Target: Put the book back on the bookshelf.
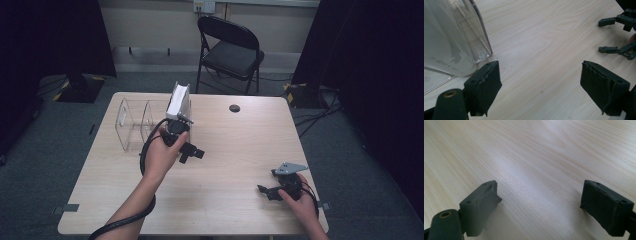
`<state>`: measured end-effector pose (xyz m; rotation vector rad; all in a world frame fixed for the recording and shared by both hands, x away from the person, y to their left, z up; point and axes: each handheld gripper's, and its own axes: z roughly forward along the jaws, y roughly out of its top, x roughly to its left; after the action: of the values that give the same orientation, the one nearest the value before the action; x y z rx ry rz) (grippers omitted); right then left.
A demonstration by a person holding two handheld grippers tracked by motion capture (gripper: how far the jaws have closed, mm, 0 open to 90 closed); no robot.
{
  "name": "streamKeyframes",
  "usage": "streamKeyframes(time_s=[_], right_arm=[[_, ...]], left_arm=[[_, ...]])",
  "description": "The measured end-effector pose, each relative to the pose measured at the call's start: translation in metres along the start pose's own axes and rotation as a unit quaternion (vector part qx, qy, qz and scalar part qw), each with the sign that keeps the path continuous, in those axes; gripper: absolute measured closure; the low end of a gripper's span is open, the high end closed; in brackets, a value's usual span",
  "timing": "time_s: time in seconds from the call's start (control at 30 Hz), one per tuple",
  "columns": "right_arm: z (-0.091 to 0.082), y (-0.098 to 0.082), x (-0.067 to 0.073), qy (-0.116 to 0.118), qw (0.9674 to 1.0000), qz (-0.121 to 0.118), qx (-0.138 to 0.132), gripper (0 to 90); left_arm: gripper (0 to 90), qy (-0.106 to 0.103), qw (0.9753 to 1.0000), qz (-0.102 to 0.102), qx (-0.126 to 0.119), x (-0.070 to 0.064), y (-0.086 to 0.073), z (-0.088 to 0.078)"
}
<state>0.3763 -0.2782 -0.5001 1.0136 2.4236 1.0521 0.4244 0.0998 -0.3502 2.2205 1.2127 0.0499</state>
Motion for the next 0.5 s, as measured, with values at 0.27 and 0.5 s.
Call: streamKeyframes(time_s=[0.27,0.5], right_arm=[[0.000,0.000,0.000,0.000,1.0000,0.001,0.000,12.6],[0.000,0.000,0.000,0.000,1.0000,0.000,0.000,12.6]], left_arm=[[16.1,-0.009,0.9999,0.011,0.002,-0.007,-0.003,0.007],[16.0,-0.013,0.9998,0.013,0.000,-0.009,-0.009,0.017]])
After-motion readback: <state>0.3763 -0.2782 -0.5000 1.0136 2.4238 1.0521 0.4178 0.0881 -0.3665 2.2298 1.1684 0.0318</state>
